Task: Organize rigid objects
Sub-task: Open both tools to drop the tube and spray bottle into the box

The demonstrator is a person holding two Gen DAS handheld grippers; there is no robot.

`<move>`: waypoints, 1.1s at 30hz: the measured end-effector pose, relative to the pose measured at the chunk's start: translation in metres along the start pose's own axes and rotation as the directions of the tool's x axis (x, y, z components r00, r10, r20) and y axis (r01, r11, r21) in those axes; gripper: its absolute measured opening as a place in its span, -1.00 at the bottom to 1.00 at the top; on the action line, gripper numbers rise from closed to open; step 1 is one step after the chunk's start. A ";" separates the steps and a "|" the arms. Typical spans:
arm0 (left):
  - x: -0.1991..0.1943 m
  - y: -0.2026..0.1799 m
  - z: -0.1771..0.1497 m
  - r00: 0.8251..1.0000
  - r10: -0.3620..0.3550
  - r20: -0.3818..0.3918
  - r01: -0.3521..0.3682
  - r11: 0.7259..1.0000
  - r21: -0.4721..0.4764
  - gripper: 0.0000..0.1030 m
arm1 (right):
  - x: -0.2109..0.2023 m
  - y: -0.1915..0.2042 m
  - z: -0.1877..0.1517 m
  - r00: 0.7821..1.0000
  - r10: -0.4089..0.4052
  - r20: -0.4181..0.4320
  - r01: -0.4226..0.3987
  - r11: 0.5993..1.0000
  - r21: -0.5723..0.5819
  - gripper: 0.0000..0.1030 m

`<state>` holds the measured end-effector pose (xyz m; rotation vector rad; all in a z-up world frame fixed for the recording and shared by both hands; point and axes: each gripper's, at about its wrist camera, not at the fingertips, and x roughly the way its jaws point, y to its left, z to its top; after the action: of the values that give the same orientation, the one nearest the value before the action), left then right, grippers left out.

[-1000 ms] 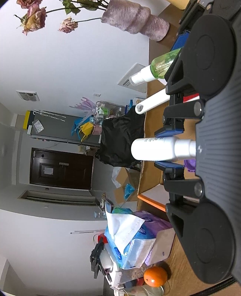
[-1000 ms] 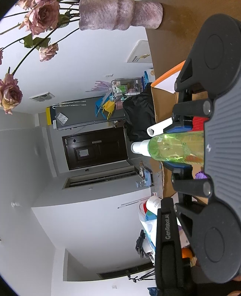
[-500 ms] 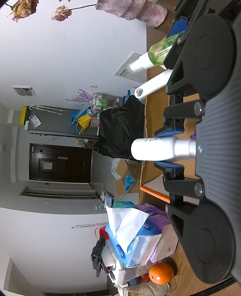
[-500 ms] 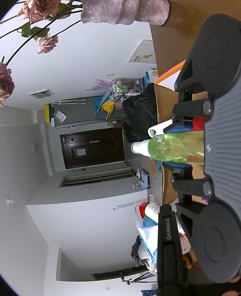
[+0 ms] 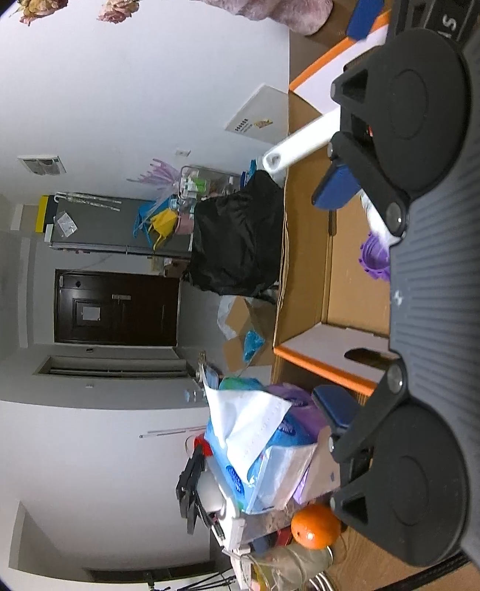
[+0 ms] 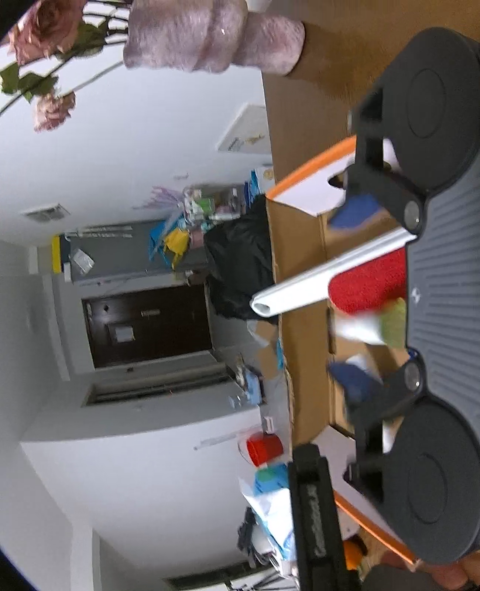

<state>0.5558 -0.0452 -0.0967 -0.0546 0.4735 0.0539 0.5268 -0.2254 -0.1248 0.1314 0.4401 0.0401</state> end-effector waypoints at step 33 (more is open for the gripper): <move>-0.028 0.011 -0.005 1.000 0.008 0.006 -0.008 1.000 -0.022 1.00 | -0.027 0.006 -0.006 0.999 -0.038 0.019 0.038 0.998 -0.041 1.00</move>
<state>0.5276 -0.0359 -0.0888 -0.0740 0.4676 0.0673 0.4997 -0.2208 -0.1184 0.0827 0.4235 0.0105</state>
